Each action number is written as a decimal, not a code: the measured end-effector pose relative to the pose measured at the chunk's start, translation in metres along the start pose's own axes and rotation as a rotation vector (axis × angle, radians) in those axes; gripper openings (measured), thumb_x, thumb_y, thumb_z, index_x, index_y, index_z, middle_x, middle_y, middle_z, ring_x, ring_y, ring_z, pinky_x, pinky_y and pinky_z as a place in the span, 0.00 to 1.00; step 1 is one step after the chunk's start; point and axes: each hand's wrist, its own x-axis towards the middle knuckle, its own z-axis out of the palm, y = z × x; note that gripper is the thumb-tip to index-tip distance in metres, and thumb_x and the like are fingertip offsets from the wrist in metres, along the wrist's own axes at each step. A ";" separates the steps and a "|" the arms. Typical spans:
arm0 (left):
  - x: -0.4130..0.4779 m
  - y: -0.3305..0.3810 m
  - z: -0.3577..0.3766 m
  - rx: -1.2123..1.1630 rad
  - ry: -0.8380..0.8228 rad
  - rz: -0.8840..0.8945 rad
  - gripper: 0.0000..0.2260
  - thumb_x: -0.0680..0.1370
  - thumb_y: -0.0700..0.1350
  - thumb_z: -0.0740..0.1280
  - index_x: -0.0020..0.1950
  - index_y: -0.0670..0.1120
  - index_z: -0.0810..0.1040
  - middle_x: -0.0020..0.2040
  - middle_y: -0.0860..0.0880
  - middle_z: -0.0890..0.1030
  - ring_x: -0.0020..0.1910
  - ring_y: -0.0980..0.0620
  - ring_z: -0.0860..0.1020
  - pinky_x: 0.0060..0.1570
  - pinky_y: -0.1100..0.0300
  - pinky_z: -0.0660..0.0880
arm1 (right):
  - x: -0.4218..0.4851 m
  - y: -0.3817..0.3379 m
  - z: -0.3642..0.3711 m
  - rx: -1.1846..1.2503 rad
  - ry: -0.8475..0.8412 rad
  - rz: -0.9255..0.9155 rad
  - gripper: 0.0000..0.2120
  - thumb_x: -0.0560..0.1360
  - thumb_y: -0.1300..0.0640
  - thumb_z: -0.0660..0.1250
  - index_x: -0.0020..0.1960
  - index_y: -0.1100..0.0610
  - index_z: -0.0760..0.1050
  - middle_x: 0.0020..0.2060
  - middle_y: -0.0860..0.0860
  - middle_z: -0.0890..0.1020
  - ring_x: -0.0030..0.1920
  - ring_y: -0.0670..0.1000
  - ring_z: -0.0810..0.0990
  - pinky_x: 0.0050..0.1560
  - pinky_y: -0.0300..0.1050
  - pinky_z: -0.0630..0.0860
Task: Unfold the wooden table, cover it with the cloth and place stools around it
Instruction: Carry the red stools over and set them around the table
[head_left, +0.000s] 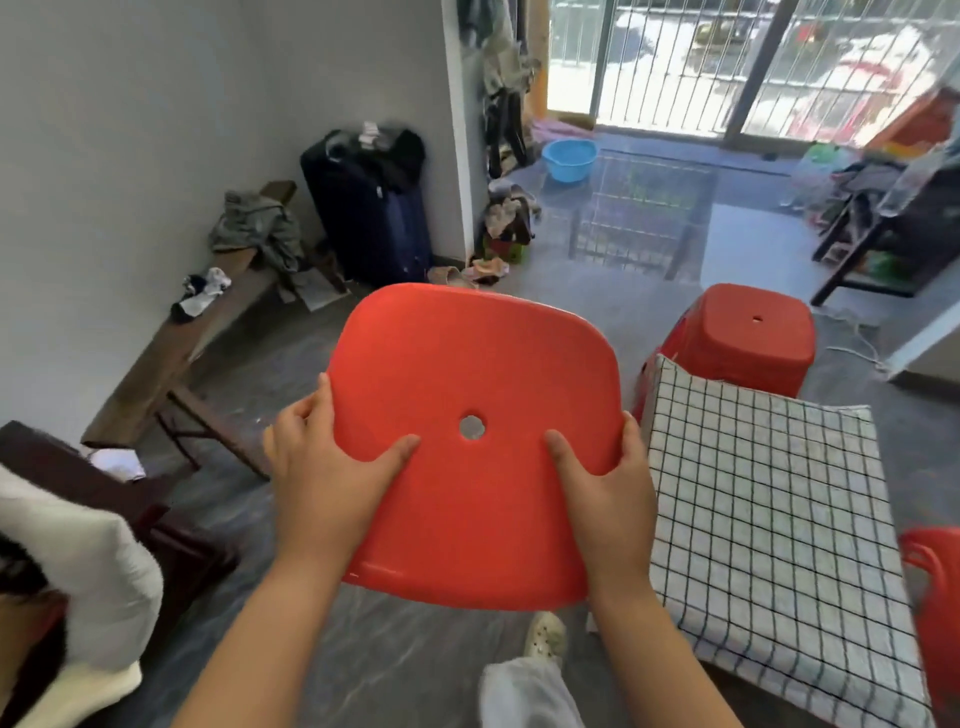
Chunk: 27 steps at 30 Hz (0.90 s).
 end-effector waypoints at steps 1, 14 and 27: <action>0.022 -0.001 0.022 0.006 -0.023 -0.006 0.47 0.63 0.63 0.74 0.76 0.50 0.57 0.64 0.46 0.65 0.66 0.49 0.58 0.68 0.52 0.57 | 0.025 0.007 0.012 -0.013 -0.016 0.025 0.42 0.66 0.35 0.70 0.74 0.48 0.60 0.65 0.45 0.75 0.61 0.47 0.77 0.62 0.51 0.74; 0.209 -0.094 0.316 0.043 -0.578 -0.126 0.43 0.68 0.58 0.74 0.75 0.44 0.59 0.70 0.40 0.67 0.69 0.41 0.64 0.69 0.50 0.59 | 0.254 0.162 0.134 -0.270 -0.276 0.313 0.35 0.65 0.53 0.78 0.66 0.54 0.63 0.61 0.52 0.76 0.59 0.52 0.77 0.59 0.51 0.74; 0.216 -0.187 0.478 0.111 -0.951 -0.199 0.46 0.69 0.59 0.72 0.78 0.46 0.51 0.75 0.45 0.61 0.72 0.46 0.63 0.68 0.50 0.63 | 0.306 0.329 0.204 -0.410 -0.300 0.541 0.51 0.66 0.59 0.77 0.78 0.59 0.47 0.75 0.54 0.63 0.73 0.52 0.65 0.71 0.47 0.64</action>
